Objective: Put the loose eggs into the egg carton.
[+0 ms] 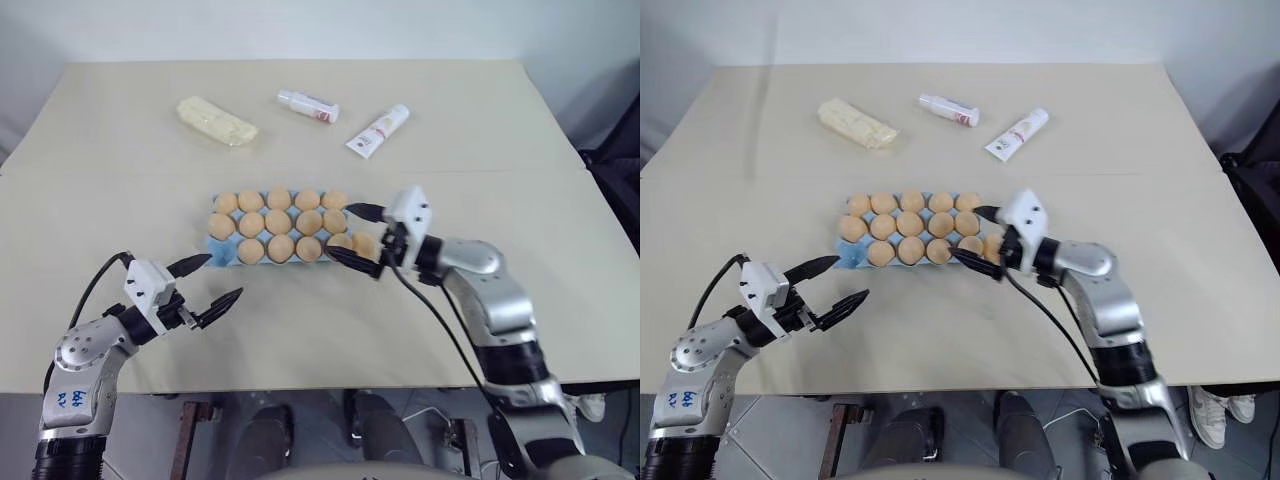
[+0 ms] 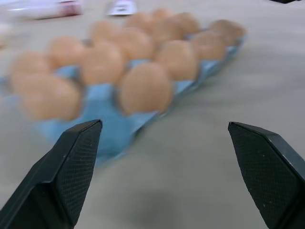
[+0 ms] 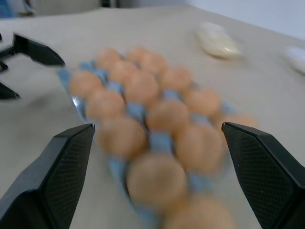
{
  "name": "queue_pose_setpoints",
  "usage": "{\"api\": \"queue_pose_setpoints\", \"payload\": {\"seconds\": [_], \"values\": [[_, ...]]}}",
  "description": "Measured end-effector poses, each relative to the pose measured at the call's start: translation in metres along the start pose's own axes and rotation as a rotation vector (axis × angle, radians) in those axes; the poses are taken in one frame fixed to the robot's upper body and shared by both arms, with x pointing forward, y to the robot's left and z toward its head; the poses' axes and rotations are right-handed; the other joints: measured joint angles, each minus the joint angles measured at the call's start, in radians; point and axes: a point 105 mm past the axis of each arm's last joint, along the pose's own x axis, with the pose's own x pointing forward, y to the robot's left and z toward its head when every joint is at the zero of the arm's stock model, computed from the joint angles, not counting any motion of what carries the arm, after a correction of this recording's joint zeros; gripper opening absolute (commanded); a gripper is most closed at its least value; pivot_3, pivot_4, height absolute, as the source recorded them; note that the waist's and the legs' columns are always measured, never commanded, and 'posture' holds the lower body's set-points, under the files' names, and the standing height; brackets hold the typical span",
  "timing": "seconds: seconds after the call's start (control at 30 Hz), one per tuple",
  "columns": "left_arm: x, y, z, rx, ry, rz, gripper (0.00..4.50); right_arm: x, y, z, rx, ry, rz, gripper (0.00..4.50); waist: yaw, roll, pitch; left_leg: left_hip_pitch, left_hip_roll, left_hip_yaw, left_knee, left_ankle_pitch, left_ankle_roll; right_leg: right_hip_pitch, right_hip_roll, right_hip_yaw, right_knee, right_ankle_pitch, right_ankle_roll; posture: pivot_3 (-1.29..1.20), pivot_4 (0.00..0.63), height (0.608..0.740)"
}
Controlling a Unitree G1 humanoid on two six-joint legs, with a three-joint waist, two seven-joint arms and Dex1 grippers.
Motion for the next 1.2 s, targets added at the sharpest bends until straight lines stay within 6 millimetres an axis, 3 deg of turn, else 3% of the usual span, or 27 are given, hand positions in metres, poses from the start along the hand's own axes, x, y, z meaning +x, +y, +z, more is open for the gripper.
{"api": "queue_pose_setpoints", "payload": {"seconds": [0.13, 0.2, 0.33, 0.43, 0.63, 0.83, 1.07, 1.2], "values": [[0.012, -0.001, 0.001, 0.030, 0.011, -0.095, 4.50, -0.068, 0.003, -0.044, 0.029, 0.133, -0.121, 4.47, -0.001, 0.000, 0.000, 0.002, 0.000, 0.002, 0.003, 0.001, 0.001, 0.002, 0.001, 0.003, 0.002, 0.001, 0.002, 0.00, 0.150, 0.740], [0.018, -0.001, 0.004, 0.038, 0.001, -0.128, 4.50, -0.082, 0.003, -0.052, 0.032, 0.155, -0.163, 4.47, -0.011, 0.000, 0.000, 0.008, 0.001, 0.007, 0.003, 0.002, 0.002, 0.006, 0.002, 0.006, 0.003, 0.003, 0.002, 0.00, 0.150, 0.740], [0.026, 0.003, 0.010, 0.055, -0.017, -0.159, 4.50, -0.088, 0.002, -0.063, 0.026, 0.171, -0.188, 4.47, -0.014, -0.002, 0.004, 0.031, 0.005, 0.007, 0.001, 0.002, 0.002, 0.031, 0.005, 0.006, -0.002, 0.003, 0.000, 0.00, 0.150, 0.740], [0.026, 0.004, 0.008, 0.048, -0.013, -0.164, 4.50, -0.079, -0.003, -0.064, 0.015, 0.169, -0.172, 4.47, -0.014, -0.002, 0.005, 0.033, 0.008, 0.007, 0.002, 0.002, 0.002, 0.036, 0.007, 0.007, -0.009, 0.001, -0.007, 0.00, 0.150, 0.740], [0.023, 0.001, 0.004, 0.026, -0.005, -0.176, 4.50, -0.038, -0.023, -0.047, -0.048, 0.123, -0.072, 4.47, -0.004, -0.002, 0.005, 0.031, 0.008, 0.006, 0.000, 0.001, 0.000, 0.030, 0.005, 0.005, -0.008, 0.005, -0.001, 0.00, 0.150, 0.740], [0.012, -0.002, -0.001, 0.017, 0.016, -0.136, 4.50, -0.009, -0.028, -0.058, -0.026, 0.174, 0.064, 4.47, -0.002, -0.002, 0.005, 0.011, 0.007, 0.004, 0.001, -0.001, -0.001, 0.013, 0.005, 0.003, -0.007, 0.005, -0.001, 0.00, 0.150, 0.740], [-0.002, -0.007, 0.000, 0.028, 0.026, -0.082, 4.50, 0.029, -0.033, -0.061, -0.037, 0.155, 0.143, 4.47, -0.007, -0.002, 0.005, 0.013, 0.008, 0.005, 0.000, -0.001, -0.001, 0.014, 0.005, 0.003, -0.007, 0.005, -0.001, 0.00, 0.150, 0.740], [-0.007, -0.006, -0.001, 0.021, 0.032, -0.057, 4.50, 0.039, -0.031, -0.062, -0.045, 0.138, 0.167, 4.30, -0.005, -0.002, 0.005, 0.013, 0.008, 0.005, 0.001, -0.001, -0.001, 0.014, 0.005, 0.003, -0.005, 0.005, -0.002, 0.00, 0.150, 0.740]]}}
